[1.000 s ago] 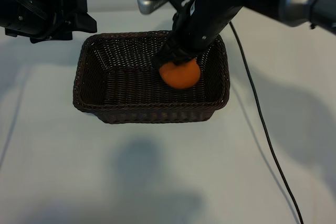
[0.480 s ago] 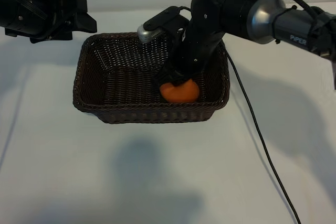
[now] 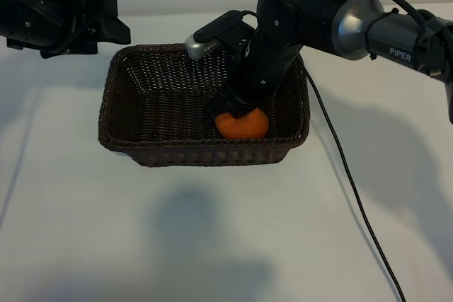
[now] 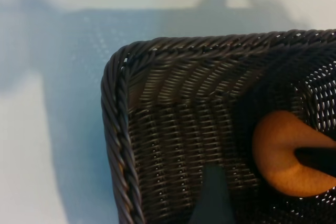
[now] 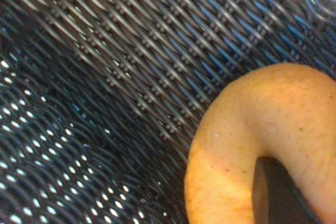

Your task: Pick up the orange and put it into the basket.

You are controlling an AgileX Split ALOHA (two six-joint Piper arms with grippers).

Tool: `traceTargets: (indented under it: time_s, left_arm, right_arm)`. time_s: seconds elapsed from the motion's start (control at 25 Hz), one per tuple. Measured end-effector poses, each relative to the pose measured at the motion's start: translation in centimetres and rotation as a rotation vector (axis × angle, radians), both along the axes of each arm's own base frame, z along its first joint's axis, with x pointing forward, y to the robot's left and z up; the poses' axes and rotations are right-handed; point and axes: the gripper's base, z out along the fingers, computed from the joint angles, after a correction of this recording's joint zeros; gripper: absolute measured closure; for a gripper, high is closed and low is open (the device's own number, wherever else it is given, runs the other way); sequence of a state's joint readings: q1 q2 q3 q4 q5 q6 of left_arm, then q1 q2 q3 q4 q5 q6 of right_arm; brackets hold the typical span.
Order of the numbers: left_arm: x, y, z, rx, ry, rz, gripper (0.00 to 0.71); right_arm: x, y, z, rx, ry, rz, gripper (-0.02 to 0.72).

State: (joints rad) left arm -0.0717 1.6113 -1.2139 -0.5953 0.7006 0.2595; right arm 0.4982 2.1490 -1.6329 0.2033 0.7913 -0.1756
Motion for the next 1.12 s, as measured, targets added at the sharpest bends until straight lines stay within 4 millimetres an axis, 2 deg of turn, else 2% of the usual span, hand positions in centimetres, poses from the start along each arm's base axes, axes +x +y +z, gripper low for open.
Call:
traceTargets:
  time_s: [0.12, 0.2, 0.28, 0.36, 0.48, 0.64, 0.88, 1.12]
  left_arm:
    - [0.0, 0.0, 0.0, 0.000, 0.000, 0.000, 0.121]
    - [0.0, 0.0, 0.0, 0.000, 0.000, 0.000, 0.121]
    - [0.0, 0.0, 0.0, 0.000, 0.000, 0.000, 0.121]
    - [0.0, 0.0, 0.0, 0.000, 0.000, 0.000, 0.121]
    - [0.0, 0.0, 0.0, 0.000, 0.000, 0.000, 0.121]
    - [0.0, 0.0, 0.0, 0.000, 0.001, -0.001, 0.121]
    - [0.0, 0.0, 0.0, 0.000, 0.002, -0.001, 0.121]
    - [-0.1, 0.0, 0.0, 0.006, -0.001, -0.016, 0.121]
  right_arm:
    - [-0.1, 0.0, 0.0, -0.005, 0.014, 0.000, 0.360]
    - [-0.2, -0.1, 0.0, -0.007, 0.022, 0.001, 0.192]
    - [-0.3, -0.1, 0.4, -0.004, 0.019, 0.002, 0.065]
    - [-0.4, -0.2, 1.2, 0.003, 0.009, 0.001, 0.011]
    - [-0.6, -0.2, 2.1, 0.010, -0.001, -0.001, 0.011]
    - [-0.4, -0.1, 3.6, 0.012, 0.026, -0.017, 0.053]
    - [0.5, -0.2, 9.2, -0.027, -0.045, -0.014, 0.083]
    - [0.8, -1.1, 12.5, -0.118, -0.101, -0.008, 0.101]
